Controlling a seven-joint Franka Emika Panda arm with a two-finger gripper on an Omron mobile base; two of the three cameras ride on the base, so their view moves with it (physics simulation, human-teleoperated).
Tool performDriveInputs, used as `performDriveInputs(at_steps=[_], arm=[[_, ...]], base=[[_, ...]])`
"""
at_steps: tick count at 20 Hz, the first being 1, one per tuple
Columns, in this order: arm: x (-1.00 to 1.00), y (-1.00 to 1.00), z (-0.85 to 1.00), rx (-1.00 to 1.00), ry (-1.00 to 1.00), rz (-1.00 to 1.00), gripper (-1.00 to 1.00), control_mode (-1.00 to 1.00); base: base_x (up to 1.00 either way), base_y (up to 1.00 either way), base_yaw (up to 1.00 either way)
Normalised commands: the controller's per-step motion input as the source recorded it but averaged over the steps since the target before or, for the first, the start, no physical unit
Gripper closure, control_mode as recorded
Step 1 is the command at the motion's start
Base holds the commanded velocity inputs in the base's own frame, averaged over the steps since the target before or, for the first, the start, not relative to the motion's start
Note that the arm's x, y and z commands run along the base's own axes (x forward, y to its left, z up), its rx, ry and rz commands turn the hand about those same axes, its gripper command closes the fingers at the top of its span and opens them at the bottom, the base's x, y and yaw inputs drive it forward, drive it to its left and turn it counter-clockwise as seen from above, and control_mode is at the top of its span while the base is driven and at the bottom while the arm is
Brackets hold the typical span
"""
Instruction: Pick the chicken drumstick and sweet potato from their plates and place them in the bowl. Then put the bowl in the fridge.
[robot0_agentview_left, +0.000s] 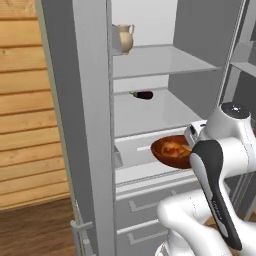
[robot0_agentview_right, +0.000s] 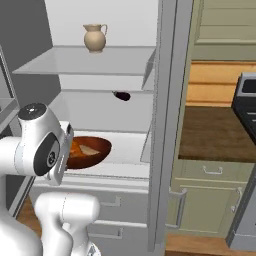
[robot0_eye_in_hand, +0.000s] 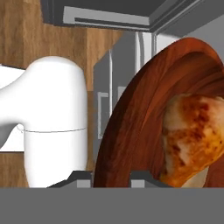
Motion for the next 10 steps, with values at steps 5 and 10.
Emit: performDriveInputs(at_steps=[5,10], arm=[[0.0,0.0,0.0,0.0,0.0,0.0,1.0,1.0],[0.0,0.0,0.0,0.0,0.0,0.0,1.0,1.0]], base=[[0.22,-0.08,0.06],[0.32,0.0,0.11]])
